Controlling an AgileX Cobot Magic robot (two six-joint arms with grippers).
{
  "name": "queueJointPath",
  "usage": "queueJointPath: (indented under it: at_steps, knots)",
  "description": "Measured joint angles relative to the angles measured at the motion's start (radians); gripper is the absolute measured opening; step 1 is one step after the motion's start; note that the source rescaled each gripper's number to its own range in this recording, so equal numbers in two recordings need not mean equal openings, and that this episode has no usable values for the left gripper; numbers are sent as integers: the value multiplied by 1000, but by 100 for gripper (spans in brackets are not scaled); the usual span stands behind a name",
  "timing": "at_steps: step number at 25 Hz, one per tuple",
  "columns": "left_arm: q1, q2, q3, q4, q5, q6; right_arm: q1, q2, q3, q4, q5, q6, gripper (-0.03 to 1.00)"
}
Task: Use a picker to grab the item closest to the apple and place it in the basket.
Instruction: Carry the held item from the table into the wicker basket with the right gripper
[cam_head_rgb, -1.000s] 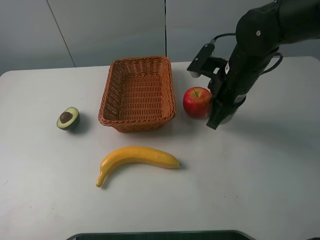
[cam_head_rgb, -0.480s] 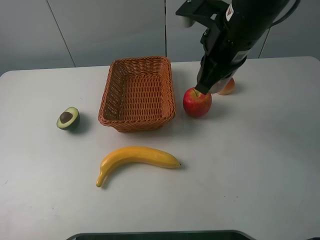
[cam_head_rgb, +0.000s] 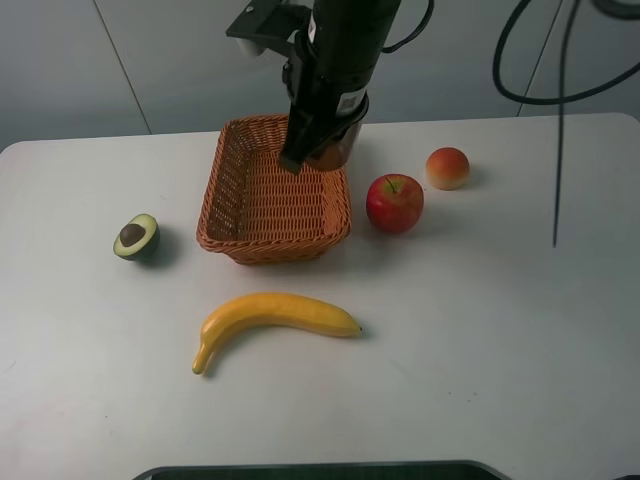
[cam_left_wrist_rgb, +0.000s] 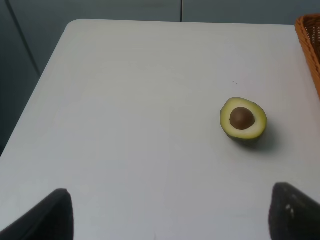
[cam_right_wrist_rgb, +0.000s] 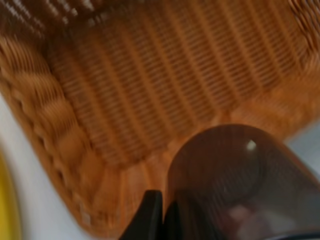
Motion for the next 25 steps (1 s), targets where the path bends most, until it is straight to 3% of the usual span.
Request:
queueJointPath:
  at_steps: [7,16,25]
  knots:
    - [0,0,0,0,0,0,24,182,-176,13,-41,-7,0]
    - [0,0,0,2,0,0,24,272,-193,-4,-227,-7,0]
    - [0,0,0,4,0,0,24,329,-193,-5,-272,-1,0]
